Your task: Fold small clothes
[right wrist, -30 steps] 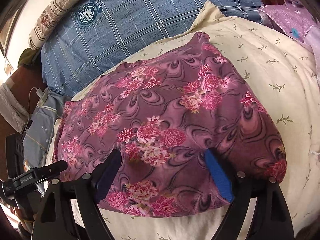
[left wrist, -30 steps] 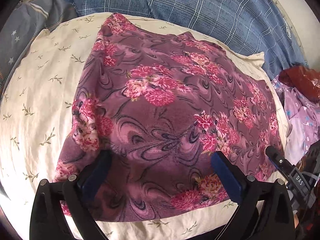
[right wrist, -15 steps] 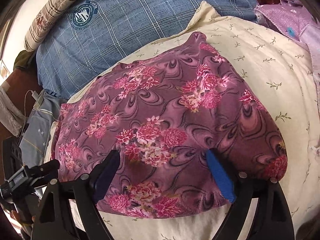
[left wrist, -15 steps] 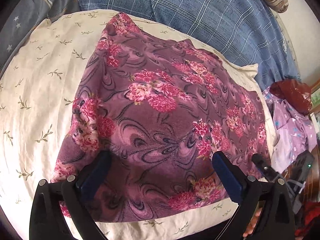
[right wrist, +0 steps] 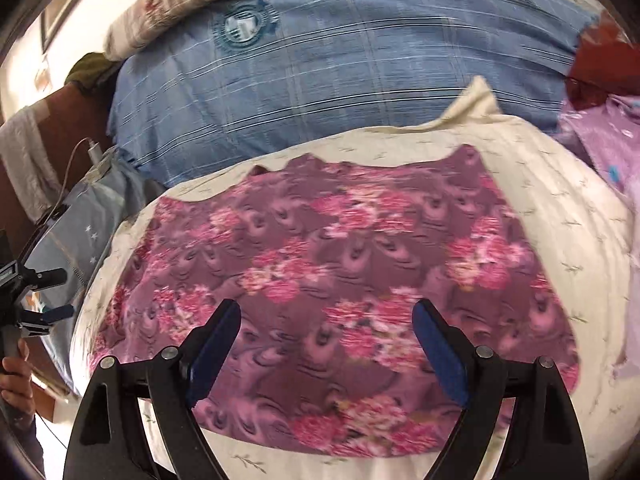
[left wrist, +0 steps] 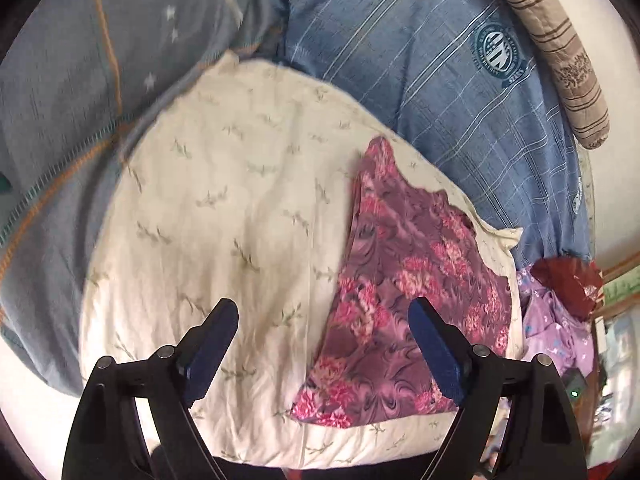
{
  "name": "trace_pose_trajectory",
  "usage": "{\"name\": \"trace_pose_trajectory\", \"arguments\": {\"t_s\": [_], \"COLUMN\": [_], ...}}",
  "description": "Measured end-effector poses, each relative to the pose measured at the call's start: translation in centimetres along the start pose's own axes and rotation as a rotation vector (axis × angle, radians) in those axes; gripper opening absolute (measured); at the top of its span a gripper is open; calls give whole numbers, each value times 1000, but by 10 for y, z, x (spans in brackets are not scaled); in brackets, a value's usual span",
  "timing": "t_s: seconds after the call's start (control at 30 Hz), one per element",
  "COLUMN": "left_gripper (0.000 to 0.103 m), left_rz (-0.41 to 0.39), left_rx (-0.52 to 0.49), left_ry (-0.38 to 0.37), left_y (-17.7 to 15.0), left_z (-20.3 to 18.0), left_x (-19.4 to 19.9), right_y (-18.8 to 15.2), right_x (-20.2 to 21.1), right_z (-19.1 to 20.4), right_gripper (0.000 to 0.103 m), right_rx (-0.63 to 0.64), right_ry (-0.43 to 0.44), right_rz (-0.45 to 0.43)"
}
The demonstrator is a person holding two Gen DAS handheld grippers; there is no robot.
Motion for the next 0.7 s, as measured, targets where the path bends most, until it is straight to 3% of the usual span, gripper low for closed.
{"name": "trace_pose_trajectory", "arguments": {"t_s": [0.1, 0.17, 0.27, 0.37, 0.47, 0.6, 0.7], "left_gripper": [86, 86, 86, 86, 88, 89, 89], "left_rz": [83, 114, 143, 165, 184, 213, 240], "left_rx": [39, 51, 66, 94, 88, 89, 60], "left_ry": [-35, -55, -87, -74, -66, -71, -77], "left_y": [-9, -8, 2, 14, 23, 37, 42], "left_z": [3, 2, -8, -15, -27, -45, -63], "left_x": [-21, -33, -51, -75, -101, -123, -137], "right_y": [-20, -17, -12, -16, -29, -36, -31], "right_x": [-33, -24, -4, 11, 11, 0, 21], "right_z": [3, 13, 30, 47, 57, 51, 58], "right_gripper": [89, 89, 89, 89, 89, 87, 89], "right_rx": [77, 146, 182, 274, 344, 345, 365], "right_ry": [-60, -84, -12, -13, -20, -52, -18], "right_rz": [112, 69, -8, -81, -105, -63, -164]}}
Point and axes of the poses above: each gripper's, at about its wrist camera, not at the fingertips, and x roughly against the way its jaws point, z to its left, y to its top, the point moved 8 cm from there along -x, roughly the way its jaws point, and after that the axes turned 1 degree about x, right-handed, at the moved point
